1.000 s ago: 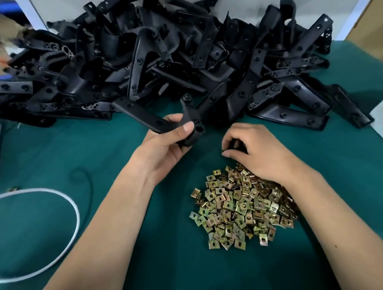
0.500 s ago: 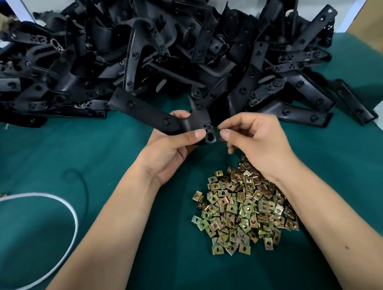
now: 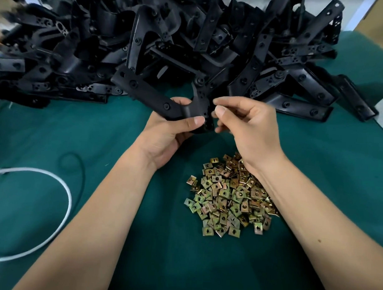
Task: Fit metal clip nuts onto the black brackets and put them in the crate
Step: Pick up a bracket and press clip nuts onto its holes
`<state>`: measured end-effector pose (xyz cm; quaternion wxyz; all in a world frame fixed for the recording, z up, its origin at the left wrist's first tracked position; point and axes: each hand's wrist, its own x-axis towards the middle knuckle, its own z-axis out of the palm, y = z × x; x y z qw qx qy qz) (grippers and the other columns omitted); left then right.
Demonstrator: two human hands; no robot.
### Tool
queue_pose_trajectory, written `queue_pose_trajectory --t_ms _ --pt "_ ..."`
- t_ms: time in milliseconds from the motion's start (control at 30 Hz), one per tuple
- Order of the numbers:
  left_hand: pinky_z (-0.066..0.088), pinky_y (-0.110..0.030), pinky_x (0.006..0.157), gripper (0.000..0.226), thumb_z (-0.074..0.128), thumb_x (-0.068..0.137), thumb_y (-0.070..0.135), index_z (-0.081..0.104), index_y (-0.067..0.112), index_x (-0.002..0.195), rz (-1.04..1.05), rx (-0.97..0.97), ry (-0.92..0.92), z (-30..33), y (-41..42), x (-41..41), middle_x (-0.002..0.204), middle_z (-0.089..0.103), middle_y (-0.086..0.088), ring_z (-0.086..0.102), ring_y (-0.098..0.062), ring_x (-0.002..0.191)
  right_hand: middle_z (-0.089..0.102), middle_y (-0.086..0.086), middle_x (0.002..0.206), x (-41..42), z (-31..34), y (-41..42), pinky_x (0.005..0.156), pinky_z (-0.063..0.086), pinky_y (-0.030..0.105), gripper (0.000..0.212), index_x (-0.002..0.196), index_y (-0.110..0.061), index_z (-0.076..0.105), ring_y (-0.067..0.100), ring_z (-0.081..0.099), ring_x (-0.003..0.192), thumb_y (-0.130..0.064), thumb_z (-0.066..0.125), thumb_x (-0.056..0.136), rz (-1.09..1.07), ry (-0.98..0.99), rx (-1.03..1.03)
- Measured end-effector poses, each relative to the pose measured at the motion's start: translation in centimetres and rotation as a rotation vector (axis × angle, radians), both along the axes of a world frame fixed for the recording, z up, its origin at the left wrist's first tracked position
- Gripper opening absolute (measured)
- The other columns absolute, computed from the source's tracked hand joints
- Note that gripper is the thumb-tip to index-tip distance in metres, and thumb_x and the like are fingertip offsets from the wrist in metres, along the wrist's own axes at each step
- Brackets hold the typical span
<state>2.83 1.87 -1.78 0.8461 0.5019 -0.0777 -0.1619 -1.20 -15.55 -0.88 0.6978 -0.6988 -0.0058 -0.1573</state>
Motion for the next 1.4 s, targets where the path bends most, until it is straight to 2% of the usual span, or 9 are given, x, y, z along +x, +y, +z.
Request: queue_pose_trajectory --t_ms 100,267,433,867,1067,1400 --pt "0.061 -0.033 0.080 0.043 0.077 0.069 -0.006 0.060 0.017 0.101 0.007 -0.014 0.019 -0.1 0.1 0.1 0.092 0.074 -0.006 0.073 -0.022 0.087 0.076 0.002 0.082 0.1 -0.3 0.2 0.068 0.056 0.022 0.013 0.096 -0.013 0.078 0.015 0.070 0.072 -0.002 0.071 0.093 -0.008 0.037 0.077" --pt "0.062 -0.035 0.080 0.044 0.078 0.068 -0.006 0.059 0.015 0.103 -0.017 -0.031 0.020 0.0 -0.1 0.0 0.096 0.075 -0.010 0.074 -0.024 0.088 0.078 0.009 0.093 0.3 -0.5 -0.1 0.082 0.061 0.038 0.013 0.090 -0.017 0.081 0.024 0.074 0.090 -0.005 0.075 0.091 0.017 0.124 0.185" --pt "0.061 -0.032 0.076 0.040 0.075 0.070 -0.005 0.060 0.015 0.101 -0.014 -0.044 0.035 0.2 0.1 0.1 0.093 0.075 -0.008 0.074 -0.022 0.087 0.077 0.004 0.087 0.4 -0.5 -0.2 0.072 0.056 0.025 0.012 0.094 -0.014 0.080 0.014 0.071 0.086 -0.004 0.074 0.091 0.054 0.165 0.197" --pt "0.060 -0.031 0.076 0.042 0.076 0.069 -0.003 0.059 0.014 0.105 -0.007 -0.005 0.027 0.3 -0.1 0.0 0.094 0.077 -0.007 0.075 -0.022 0.088 0.077 0.005 0.084 0.5 -0.9 -0.3 0.068 0.054 0.025 0.010 0.088 -0.013 0.081 0.014 0.069 0.078 -0.003 0.078 0.087 0.014 0.162 0.210" --pt "0.060 -0.030 0.077 0.041 0.076 0.069 -0.002 0.060 0.014 0.103 0.021 -0.009 0.033 0.5 -0.3 -0.3 0.093 0.077 -0.007 0.075 -0.021 0.088 0.076 0.004 0.083 0.6 -0.7 -0.4 0.066 0.054 0.024 0.009 0.088 -0.011 0.080 0.014 0.069 0.080 -0.002 0.078 0.087 0.043 0.179 0.226" --pt "0.059 -0.027 0.076 0.044 0.078 0.069 0.002 0.058 0.016 0.106 0.129 -0.045 0.070 0.3 -1.7 -1.0 0.100 0.078 -0.007 0.076 -0.019 0.094 0.075 0.003 0.082 0.4 -0.2 -0.5 0.064 0.054 0.023 0.011 0.088 -0.010 0.079 0.012 0.069 0.078 0.000 0.075 0.089 0.072 0.209 0.346"
